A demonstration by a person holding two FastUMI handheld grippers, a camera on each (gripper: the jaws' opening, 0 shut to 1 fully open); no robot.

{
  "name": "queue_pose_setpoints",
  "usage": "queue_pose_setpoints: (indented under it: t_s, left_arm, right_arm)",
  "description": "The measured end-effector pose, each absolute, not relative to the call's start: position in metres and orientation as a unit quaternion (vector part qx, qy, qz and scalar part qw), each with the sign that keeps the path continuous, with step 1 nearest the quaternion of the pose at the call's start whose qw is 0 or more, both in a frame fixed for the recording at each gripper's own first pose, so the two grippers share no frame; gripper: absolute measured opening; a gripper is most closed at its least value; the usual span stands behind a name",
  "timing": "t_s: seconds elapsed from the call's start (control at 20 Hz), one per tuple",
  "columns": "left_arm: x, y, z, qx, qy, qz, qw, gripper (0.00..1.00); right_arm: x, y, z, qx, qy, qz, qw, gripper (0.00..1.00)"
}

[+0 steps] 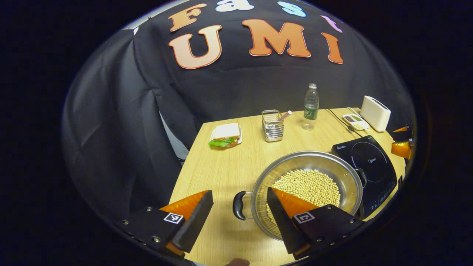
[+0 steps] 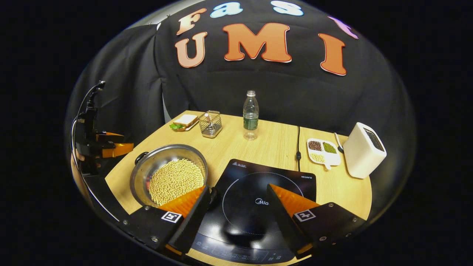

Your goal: First push the handle of the pot to place it horizontally, then grasp the pot with both hands and set it on the induction cooktop.

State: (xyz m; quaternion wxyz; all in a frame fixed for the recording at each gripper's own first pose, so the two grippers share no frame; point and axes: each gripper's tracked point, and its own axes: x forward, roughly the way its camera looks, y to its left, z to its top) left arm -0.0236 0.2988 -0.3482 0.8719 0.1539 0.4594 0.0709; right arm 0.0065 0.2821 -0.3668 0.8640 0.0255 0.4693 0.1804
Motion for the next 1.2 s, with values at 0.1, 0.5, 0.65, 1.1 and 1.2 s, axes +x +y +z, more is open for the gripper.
queue_pose_setpoints:
  t_s: [0.1, 0.5, 0.65, 1.1, 1.2]
  left_arm:
    - [-0.022, 0.296, -0.35, 0.151, 0.461, 0.062, 0.872, 0.92]
    - [-0.028, 0.288, -0.382, 0.112, 0.495, 0.036, 0.861, 0.92]
    - [-0.032, 0.297, -0.396, 0.099, 0.513, 0.038, 0.852, 0.92]
    - [-0.035, 0.314, -0.418, 0.068, 0.53, 0.052, 0.843, 0.92]
    - [-0.037, 0.312, -0.419, 0.06, 0.531, 0.051, 0.844, 0.92]
  right_arm:
    - [0.005, 0.295, -0.377, 0.031, 0.486, 0.184, 0.854, 0.95]
    - [-0.017, 0.349, -0.407, 0.056, 0.554, 0.202, 0.806, 0.95]
    - [-0.033, 0.365, -0.421, 0.07, 0.588, 0.199, 0.781, 0.95]
    - [-0.041, 0.384, -0.447, 0.056, 0.628, 0.161, 0.759, 0.84]
    - [-0.04, 0.386, -0.447, 0.061, 0.63, 0.153, 0.759, 0.82]
